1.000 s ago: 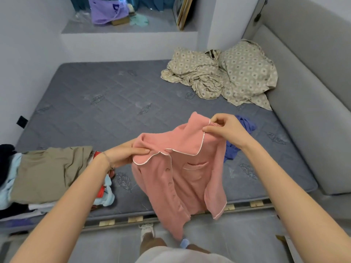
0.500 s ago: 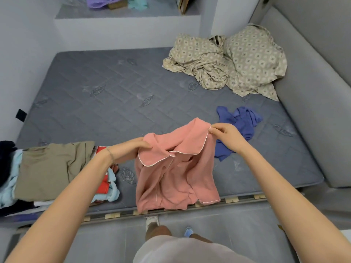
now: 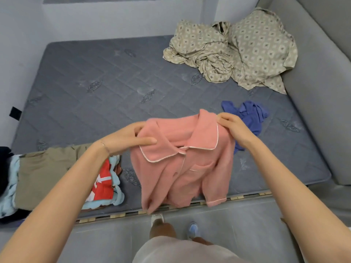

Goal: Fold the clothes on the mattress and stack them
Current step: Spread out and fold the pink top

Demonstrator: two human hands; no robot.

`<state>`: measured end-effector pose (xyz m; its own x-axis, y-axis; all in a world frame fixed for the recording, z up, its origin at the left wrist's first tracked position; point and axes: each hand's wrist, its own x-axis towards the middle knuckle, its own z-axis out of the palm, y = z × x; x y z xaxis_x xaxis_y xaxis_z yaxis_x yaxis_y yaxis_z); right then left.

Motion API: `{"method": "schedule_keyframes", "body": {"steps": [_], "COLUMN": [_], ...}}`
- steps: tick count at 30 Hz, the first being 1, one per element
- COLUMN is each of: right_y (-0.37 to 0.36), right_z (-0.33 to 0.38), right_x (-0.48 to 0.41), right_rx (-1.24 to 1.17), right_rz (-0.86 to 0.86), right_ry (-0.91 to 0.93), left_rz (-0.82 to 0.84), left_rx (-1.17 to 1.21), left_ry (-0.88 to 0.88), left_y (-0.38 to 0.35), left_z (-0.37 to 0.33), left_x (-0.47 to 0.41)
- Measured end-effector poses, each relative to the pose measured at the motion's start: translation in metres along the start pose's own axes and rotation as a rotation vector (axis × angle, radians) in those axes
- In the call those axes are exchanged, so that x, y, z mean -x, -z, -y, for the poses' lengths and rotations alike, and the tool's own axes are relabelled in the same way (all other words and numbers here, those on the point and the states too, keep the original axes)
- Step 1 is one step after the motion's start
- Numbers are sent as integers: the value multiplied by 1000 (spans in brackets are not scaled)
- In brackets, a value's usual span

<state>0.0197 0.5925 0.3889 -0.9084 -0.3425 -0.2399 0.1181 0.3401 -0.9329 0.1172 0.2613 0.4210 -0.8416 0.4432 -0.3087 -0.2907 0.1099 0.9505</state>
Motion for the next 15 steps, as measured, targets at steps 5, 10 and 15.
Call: {"method": "schedule_keyframes", "body": {"steps": [5,10,15], "right_y": [-26,-91,-128], "right_z": [-4,-80,-168], "right_x": [-84,-182,-244], "right_rx": [173,339,410], "right_rz": [-120,-227,-325], "right_ry": [17,-142,-261], "left_rz": [-393,-600,-704], "left_rx": [-208,-365,-331], "left_ry": [118,233,253], "left_y": [76,135,171], "left_z": [32,136,239], "left_x": [-73,-164,-232]}}
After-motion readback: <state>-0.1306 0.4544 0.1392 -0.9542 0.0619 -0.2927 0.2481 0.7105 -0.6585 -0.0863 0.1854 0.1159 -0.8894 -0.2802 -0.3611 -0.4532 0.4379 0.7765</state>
